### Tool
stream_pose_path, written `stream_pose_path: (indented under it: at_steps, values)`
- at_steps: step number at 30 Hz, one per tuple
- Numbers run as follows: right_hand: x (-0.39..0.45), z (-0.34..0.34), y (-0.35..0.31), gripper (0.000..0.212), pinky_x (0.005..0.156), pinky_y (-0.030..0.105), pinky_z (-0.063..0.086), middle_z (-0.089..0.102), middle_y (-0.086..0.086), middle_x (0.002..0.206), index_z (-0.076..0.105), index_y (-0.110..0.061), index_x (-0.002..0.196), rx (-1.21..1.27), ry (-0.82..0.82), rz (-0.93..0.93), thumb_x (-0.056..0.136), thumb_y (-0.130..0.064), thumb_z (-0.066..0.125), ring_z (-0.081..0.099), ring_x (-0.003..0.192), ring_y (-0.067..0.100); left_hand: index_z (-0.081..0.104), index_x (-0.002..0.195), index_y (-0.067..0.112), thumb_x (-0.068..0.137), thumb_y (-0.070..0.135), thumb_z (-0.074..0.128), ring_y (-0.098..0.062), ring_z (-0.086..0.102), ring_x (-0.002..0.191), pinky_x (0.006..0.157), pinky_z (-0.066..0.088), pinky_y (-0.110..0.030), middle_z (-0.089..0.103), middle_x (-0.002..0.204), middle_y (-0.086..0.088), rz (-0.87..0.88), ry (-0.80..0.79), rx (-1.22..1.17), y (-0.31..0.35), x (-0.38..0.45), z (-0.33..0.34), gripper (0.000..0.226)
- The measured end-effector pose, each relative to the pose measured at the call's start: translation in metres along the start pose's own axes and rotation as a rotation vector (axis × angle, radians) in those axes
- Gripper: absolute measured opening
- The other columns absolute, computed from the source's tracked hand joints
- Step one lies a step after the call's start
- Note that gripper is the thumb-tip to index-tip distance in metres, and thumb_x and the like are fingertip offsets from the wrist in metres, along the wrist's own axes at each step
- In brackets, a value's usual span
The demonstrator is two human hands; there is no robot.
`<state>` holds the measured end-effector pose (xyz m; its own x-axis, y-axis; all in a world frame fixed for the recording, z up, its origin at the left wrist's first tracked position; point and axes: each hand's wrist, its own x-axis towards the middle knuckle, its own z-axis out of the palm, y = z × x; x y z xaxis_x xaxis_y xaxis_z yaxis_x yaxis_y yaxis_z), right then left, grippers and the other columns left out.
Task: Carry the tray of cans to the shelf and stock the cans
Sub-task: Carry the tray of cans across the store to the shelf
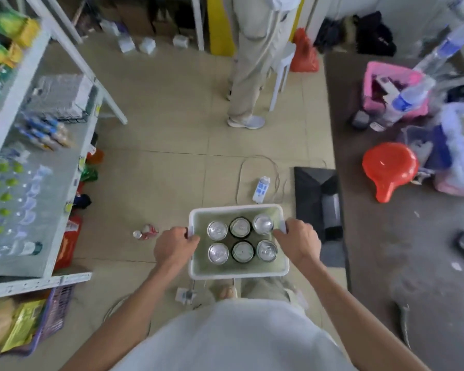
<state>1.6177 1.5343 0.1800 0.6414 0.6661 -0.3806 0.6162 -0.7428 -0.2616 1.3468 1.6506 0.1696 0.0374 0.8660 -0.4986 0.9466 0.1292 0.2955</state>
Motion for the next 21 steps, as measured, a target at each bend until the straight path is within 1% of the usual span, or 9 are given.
stream_pose_path:
  at_steps: [3,7,9,11,12,13,16,18,21]
  values:
    - [0.076,-0.008,-0.048,0.031,0.049,0.026,0.044,0.058,-0.002,0.063,0.052,-0.019,0.065,-0.03,-0.085,-0.11,0.074,-0.048,0.056,0.057,0.058,0.023,0.056,0.055,0.014,0.071,0.036,0.062,-0.012,0.054,0.045,0.044,0.033,-0.021,0.059,0.044,0.003,-0.119,0.013,-0.038,0.016,0.052,-0.024,0.028]
    - [0.167,-0.022,-0.131,0.031,0.048,0.023,0.04,0.056,-0.003,0.059,0.05,-0.02,0.063,-0.076,-0.153,-0.248,0.074,-0.047,0.058,0.056,0.056,0.022,0.054,0.057,0.014,0.075,0.035,0.064,-0.027,0.064,0.063,0.052,0.039,-0.026,0.062,0.057,0.0,-0.23,0.001,-0.142,0.027,0.113,-0.061,0.03]
    - [0.2,-0.029,-0.181,0.032,0.047,0.023,0.035,0.055,-0.003,0.059,0.052,-0.018,0.063,-0.1,-0.187,-0.309,0.073,-0.047,0.06,0.054,0.055,0.023,0.056,0.058,0.013,0.076,0.034,0.063,-0.028,0.065,0.066,0.054,0.043,-0.026,0.064,0.059,-0.002,-0.313,0.015,-0.214,0.024,0.138,-0.084,0.028]
    - [0.236,-0.031,-0.236,0.034,0.047,0.024,0.033,0.055,-0.001,0.062,0.052,-0.017,0.065,-0.128,-0.211,-0.381,0.073,-0.049,0.06,0.053,0.058,0.026,0.062,0.064,0.013,0.075,0.036,0.059,-0.025,0.068,0.069,0.071,0.054,-0.032,0.07,0.063,0.0,-0.382,0.031,-0.273,0.021,0.167,-0.108,0.026]
    - [0.251,-0.03,-0.263,0.036,0.047,0.025,0.033,0.055,-0.001,0.063,0.052,-0.017,0.065,-0.147,-0.215,-0.43,0.073,-0.051,0.059,0.053,0.059,0.027,0.064,0.066,0.013,0.074,0.038,0.057,-0.024,0.069,0.07,0.078,0.056,-0.036,0.071,0.064,0.001,-0.41,0.036,-0.315,0.017,0.181,-0.118,0.027]
    - [0.265,-0.028,-0.291,0.038,0.048,0.026,0.033,0.055,-0.001,0.062,0.05,-0.017,0.064,-0.164,-0.226,-0.471,0.073,-0.053,0.058,0.053,0.058,0.027,0.064,0.066,0.013,0.074,0.04,0.056,-0.023,0.069,0.07,0.08,0.057,-0.036,0.072,0.063,0.001,-0.436,0.045,-0.357,0.012,0.196,-0.127,0.028]
    - [0.298,-0.016,-0.378,0.038,0.047,0.023,0.028,0.053,-0.004,0.06,0.047,-0.017,0.06,-0.244,-0.251,-0.554,0.074,-0.05,0.059,0.051,0.056,0.023,0.062,0.064,0.014,0.075,0.043,0.059,-0.02,0.068,0.064,0.063,0.055,-0.029,0.068,0.058,0.004,-0.544,0.105,-0.453,-0.009,0.236,-0.151,0.031]
    - [0.307,-0.008,-0.44,0.04,0.046,0.024,0.026,0.051,-0.003,0.058,0.043,-0.018,0.056,-0.258,-0.278,-0.647,0.079,-0.045,0.062,0.053,0.059,0.027,0.064,0.062,0.014,0.078,0.047,0.061,-0.016,0.066,0.058,0.054,0.051,-0.026,0.067,0.054,0.003,-0.614,0.173,-0.534,-0.023,0.249,-0.17,0.037]
    - [0.315,0.012,-0.54,0.039,0.057,0.032,0.047,0.063,0.008,0.069,0.048,-0.018,0.06,-0.311,-0.354,-0.823,0.084,-0.045,0.061,0.064,0.069,0.03,0.07,0.069,0.014,0.079,0.046,0.06,-0.02,0.068,0.064,0.057,0.051,-0.027,0.071,0.061,0.002,-0.748,0.248,-0.668,-0.046,0.266,-0.195,0.035]
